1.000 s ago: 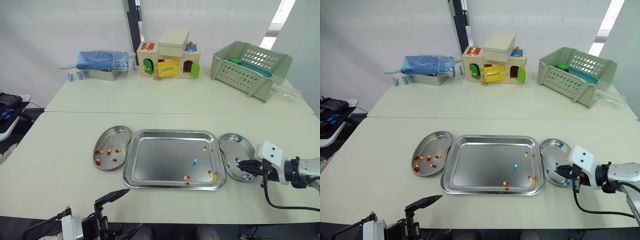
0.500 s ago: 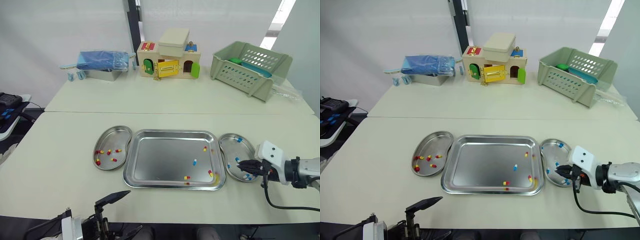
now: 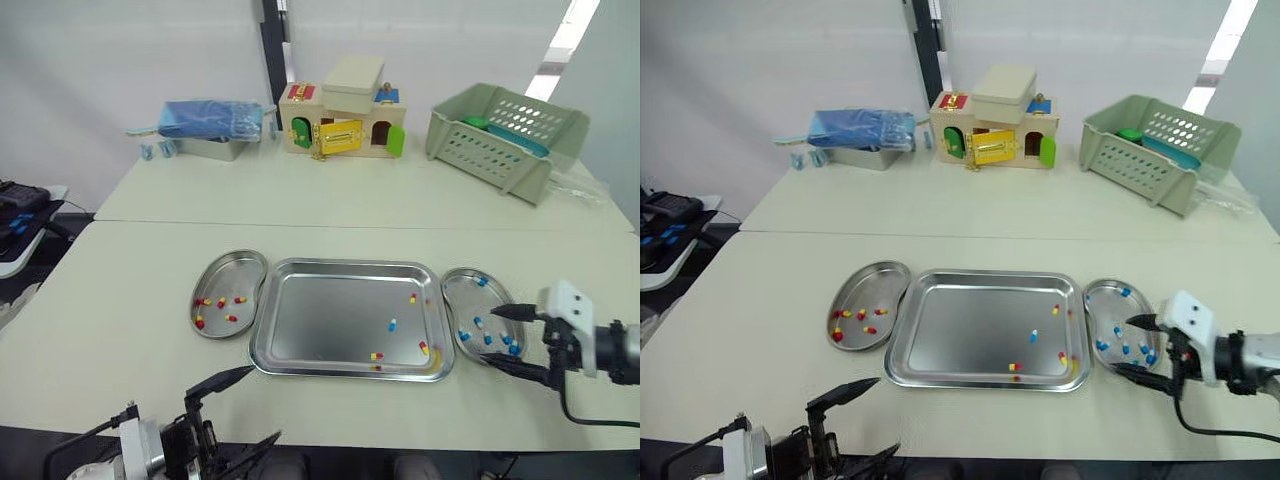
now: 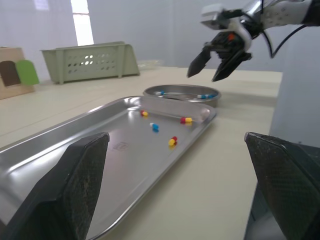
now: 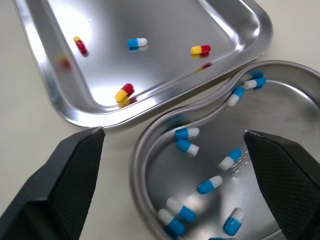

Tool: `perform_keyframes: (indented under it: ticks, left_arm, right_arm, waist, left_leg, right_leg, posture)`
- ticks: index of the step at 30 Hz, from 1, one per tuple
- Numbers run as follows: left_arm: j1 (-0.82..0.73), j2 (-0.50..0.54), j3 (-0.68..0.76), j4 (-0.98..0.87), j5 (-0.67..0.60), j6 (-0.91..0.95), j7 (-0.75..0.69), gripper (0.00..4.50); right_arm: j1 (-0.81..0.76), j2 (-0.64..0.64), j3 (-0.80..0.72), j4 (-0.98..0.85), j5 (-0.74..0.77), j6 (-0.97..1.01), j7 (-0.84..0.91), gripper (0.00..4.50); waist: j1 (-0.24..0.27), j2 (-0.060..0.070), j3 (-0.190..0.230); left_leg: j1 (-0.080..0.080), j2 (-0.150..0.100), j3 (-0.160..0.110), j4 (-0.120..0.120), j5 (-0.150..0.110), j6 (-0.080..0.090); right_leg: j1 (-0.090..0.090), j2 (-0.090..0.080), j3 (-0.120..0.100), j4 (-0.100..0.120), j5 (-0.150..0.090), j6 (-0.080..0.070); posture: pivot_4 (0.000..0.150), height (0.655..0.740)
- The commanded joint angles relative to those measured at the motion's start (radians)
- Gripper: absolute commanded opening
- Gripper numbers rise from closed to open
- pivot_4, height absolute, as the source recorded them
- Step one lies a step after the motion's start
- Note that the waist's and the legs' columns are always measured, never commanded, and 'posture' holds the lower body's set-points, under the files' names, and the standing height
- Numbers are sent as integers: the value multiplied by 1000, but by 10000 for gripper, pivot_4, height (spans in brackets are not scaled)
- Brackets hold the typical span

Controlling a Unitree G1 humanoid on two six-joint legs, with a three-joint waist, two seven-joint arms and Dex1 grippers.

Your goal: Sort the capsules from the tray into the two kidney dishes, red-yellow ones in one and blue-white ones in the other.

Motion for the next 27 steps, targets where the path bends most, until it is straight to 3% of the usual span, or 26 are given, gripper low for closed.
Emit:
perform_keyframes:
  ticks: [1, 6, 16, 21, 27]
  left_arm:
    - [-22, 43, 95, -109, 9, 134, 174, 45000]
    - [9, 125, 235, -135, 22, 272, 261, 45000]
    - [-49, 349, 476, 148, 86, 518, 265, 45000]
    - [-92, 443, 527, 311, 150, 557, 224, 45000]
    - [-158, 478, 514, 384, 197, 569, 194, 45000]
  right_arm:
    - [30, -21, -131, 49, 38, -70, 72, 44864]
    - [71, -35, -188, 170, 15, -166, 152, 44864]
    - [32, -43, -76, 449, -83, -414, 225, 44864]
    - [32, -46, -55, 481, -93, -448, 225, 44864]
    - [28, -45, -34, 512, -106, -478, 214, 44864]
  waist:
    - [0, -1, 0]
    - [-6, -1, 0]
    - [-9, 0, 1]
    - [-7, -1, 2]
    - [-6, 0, 2]
  left_leg:
    - [1, 0, -1, 0, 0, 0]
    - [6, 0, -2, -1, -1, 1]
    - [9, 1, -1, -3, -1, 2]
    - [9, 1, -1, -3, -1, 2]
    - [9, 1, -1, -4, -1, 2]
  right_leg:
    - [2, 0, -1, -1, 0, 0]
    - [7, 0, -3, -2, 0, 0]
    - [9, 0, -3, -3, -1, -1]
    - [9, 0, -3, -3, -1, -1]
    - [9, 0, -4, -4, -1, -1]
  posture:
    - [1500, 7400]
    - [1500, 7400]
    - [1500, 7400]
    - [1500, 7400]
    - [1500, 7400]
